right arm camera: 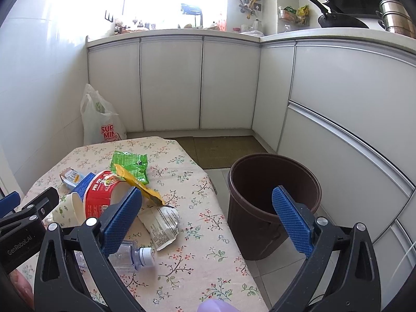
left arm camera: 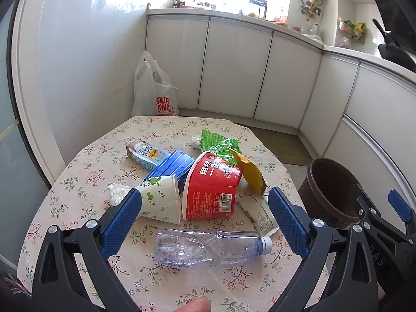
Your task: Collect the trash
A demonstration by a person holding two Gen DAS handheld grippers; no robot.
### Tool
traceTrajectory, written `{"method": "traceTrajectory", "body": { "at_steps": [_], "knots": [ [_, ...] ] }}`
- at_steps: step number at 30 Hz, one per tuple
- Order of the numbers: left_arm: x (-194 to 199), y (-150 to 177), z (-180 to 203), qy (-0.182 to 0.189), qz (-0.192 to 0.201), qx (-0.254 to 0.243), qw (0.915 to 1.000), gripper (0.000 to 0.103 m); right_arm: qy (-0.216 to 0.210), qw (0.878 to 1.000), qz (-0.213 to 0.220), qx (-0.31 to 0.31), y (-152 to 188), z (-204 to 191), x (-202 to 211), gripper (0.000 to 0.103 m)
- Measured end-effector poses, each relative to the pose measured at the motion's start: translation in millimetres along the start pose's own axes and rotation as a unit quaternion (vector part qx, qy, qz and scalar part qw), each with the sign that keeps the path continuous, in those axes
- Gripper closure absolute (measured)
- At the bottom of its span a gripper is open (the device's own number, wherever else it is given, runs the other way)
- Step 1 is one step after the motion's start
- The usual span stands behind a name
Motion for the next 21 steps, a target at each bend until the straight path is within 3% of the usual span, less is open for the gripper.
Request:
{"method": "traceTrajectory", "body": {
  "at_steps": [21],
  "knots": [
    [-3.5, 0.8, -1.6, -0.005, -0.006, -0.001, 1.0000, 0.008, -0.004, 1.000, -0.012, -0.003, 1.1, 0.8, -2.8, 0.007]
  ]
}}
Point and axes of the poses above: each gripper's, at about its wrist camera, not at the fingertips, and x roughly against the way its jaws point, z to its right, y to its underside, the point moved 2 cm from there along -x, roughly the way its jaws point, and after that the axes turned 11 degrees about x, right-handed, at the moved point
